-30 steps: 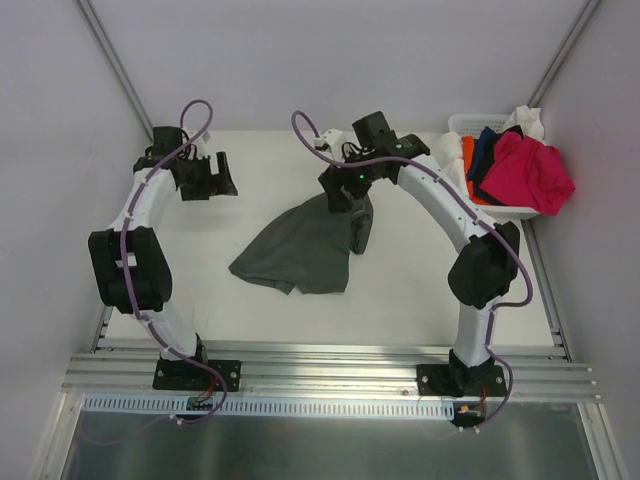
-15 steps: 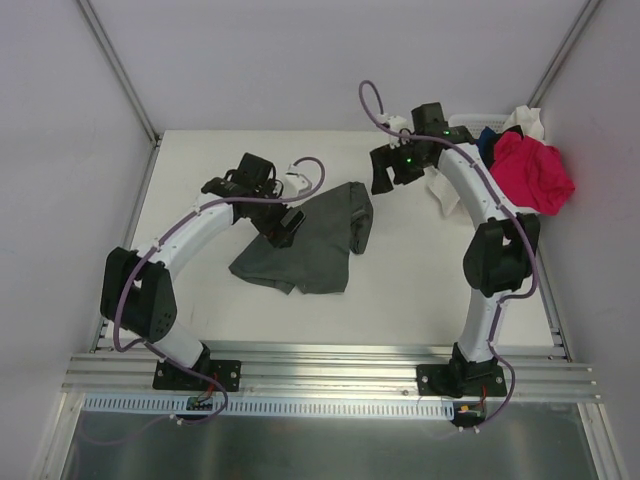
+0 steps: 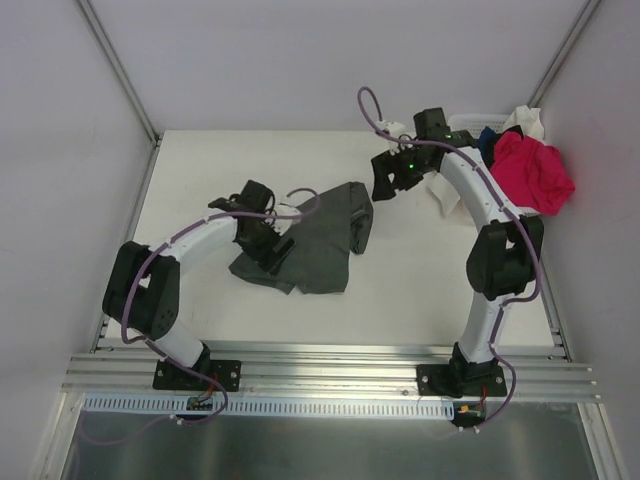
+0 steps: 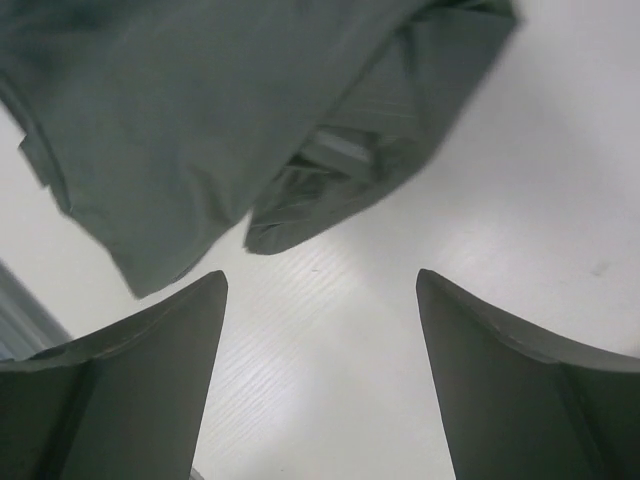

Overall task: Fold and stack the t-shirts
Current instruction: Flatten out the tshirt

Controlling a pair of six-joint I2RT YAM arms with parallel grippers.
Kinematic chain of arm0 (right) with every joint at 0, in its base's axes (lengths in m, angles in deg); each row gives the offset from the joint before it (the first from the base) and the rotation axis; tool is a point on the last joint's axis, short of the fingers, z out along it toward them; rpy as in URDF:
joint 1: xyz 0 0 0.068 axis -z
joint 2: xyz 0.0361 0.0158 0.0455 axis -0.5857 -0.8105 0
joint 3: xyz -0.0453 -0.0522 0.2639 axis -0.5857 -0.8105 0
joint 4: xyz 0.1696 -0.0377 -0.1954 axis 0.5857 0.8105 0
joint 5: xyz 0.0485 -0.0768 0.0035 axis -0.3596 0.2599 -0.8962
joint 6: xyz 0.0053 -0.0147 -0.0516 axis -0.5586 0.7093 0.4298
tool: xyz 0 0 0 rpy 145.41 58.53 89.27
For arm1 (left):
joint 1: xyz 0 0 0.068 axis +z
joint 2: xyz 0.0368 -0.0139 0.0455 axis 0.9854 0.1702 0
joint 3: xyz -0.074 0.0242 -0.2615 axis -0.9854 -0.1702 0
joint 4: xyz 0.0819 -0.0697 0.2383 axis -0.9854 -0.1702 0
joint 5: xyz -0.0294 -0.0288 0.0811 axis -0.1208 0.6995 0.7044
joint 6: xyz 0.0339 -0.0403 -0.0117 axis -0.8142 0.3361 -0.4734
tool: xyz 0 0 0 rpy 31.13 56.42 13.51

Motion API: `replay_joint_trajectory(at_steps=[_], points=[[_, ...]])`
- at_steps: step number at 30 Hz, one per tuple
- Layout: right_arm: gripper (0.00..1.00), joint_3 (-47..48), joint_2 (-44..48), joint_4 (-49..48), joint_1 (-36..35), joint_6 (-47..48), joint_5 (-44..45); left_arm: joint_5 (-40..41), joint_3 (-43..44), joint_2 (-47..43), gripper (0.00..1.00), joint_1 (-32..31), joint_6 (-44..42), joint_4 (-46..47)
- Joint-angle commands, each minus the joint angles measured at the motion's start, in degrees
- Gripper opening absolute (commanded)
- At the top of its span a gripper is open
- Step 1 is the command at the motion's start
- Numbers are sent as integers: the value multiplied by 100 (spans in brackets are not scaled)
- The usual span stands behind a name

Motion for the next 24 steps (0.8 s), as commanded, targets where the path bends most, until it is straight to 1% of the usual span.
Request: replay_joint_trajectory(at_steps=[1,2,4,6,9,11,12,14,15,16,19,20,24], points=[[80,-578,656,40,-777,782,-416,47,-52,-328,83,1138,570,47],[80,-745,674,-13,-901,818,-442,56,-9,-320,84,1793,624,47],[79,-703,543,-40,-1164,801,-495,12,166,-302,84,2342,694,47],[78,-440,385,-22,-1306,591,-591,-120,203,-346,83,2738,616,47],[77,68,7,109,-1552,625,-697,-155,10,-469,84,2767,457,47],[77,315,-301,179,-1833,791,-689,-155,-61,-461,84,2880,711,47],[77,534,-424,250,-2051,975,-671,-268,-52,-443,84,3116,834,47],[77,755,-835,364,-2264,1117,-688,-409,53,-321,83,3503,1387,56],[77,791,-925,312,-2352,1126,-732,-497,193,-276,83,3679,1563,47],[75,704,-1013,208,-2509,1109,-872,-655,272,-232,83,4081,1895,47],[73,449,-1180,-399,-2826,995,-1022,-665,492,-179,83,4558,2083,73],[73,431,-1216,-600,-2897,960,-1066,-630,545,-214,83,4638,2057,73],[72,615,-1531,-883,-3274,661,-1356,-524,668,-346,84,4885,1960,65]])
